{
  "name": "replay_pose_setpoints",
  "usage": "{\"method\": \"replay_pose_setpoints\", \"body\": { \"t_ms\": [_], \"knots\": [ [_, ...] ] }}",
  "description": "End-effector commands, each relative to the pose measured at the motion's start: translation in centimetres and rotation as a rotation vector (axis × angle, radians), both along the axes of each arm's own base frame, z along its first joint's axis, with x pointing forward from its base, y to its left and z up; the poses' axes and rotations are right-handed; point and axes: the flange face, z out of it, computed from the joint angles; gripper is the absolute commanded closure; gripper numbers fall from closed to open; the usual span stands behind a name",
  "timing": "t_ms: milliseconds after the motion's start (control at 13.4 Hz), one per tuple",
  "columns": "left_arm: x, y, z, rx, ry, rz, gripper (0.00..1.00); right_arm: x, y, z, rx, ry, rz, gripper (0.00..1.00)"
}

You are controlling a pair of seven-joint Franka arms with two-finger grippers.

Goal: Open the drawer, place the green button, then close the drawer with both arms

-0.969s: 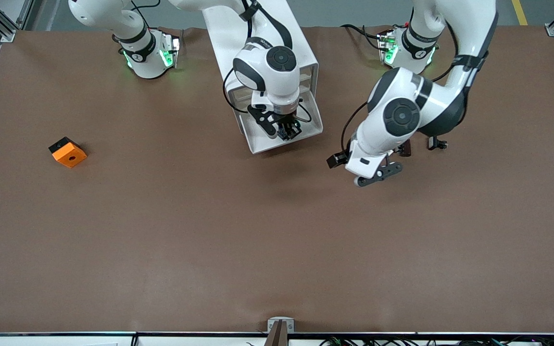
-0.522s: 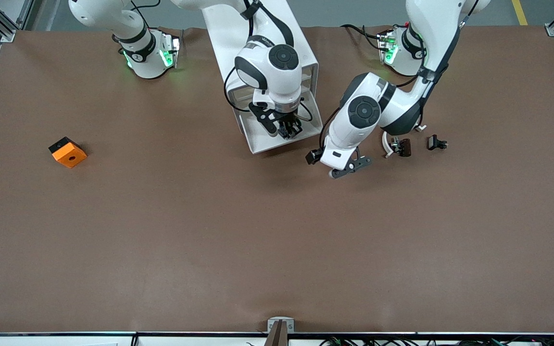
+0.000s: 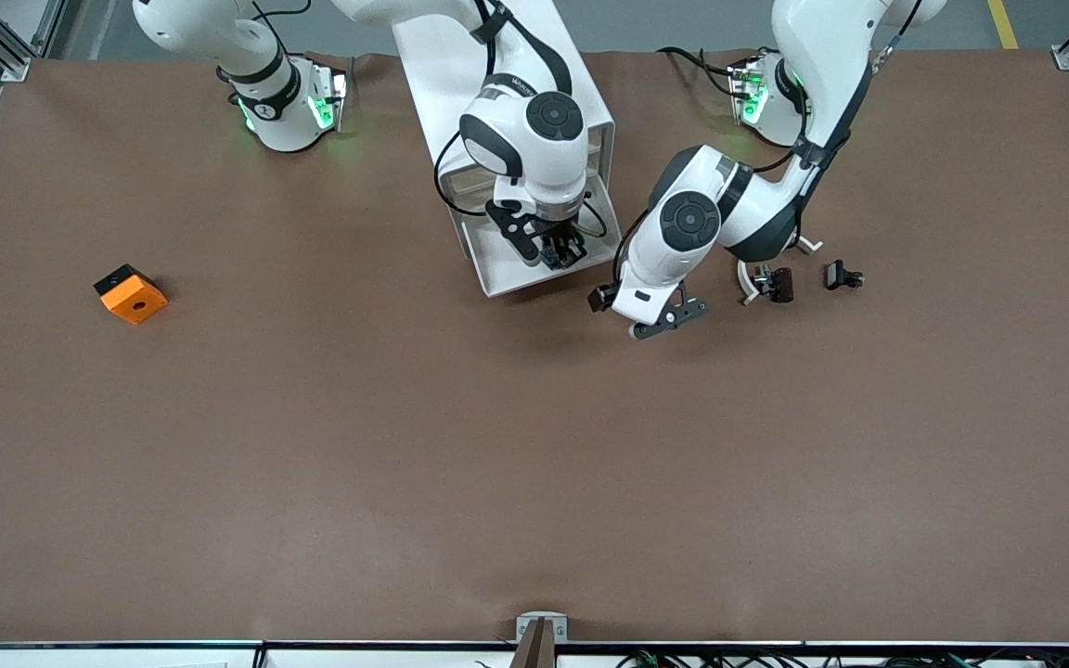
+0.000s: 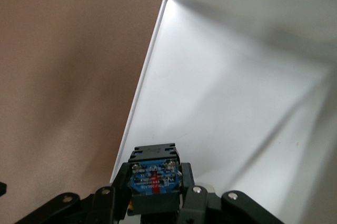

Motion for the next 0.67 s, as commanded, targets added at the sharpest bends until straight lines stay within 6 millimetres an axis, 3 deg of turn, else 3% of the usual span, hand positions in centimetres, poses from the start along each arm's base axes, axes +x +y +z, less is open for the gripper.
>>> {"method": "replay_pose_setpoints", "body": {
  "t_ms": [0, 224, 447, 596],
  "knots": [
    [-1.0, 0.0, 0.3, 0.005, -0.021, -0.015, 0.0, 0.4, 0.8, 1.1, -0.012, 0.005, -0.016, 0.0],
    [-1.3, 0.3, 0.2, 0.01, -0.017, -0.016, 0.0, 1.4, 1.1, 3.8, -0.052, 0.034, 0.035, 0.0],
    [-1.1, 0.3, 0.4, 0.008, -0.021, -0.013, 0.0, 2.8, 0.8, 7.7, -0.082, 0.068, 0.27, 0.0],
    [-1.2, 0.2, 0.2, 0.01, -0.016, -0.003, 0.0, 4.8, -0.9, 10.8, -0.1, 0.101, 0.406, 0.0]
  ]
}}
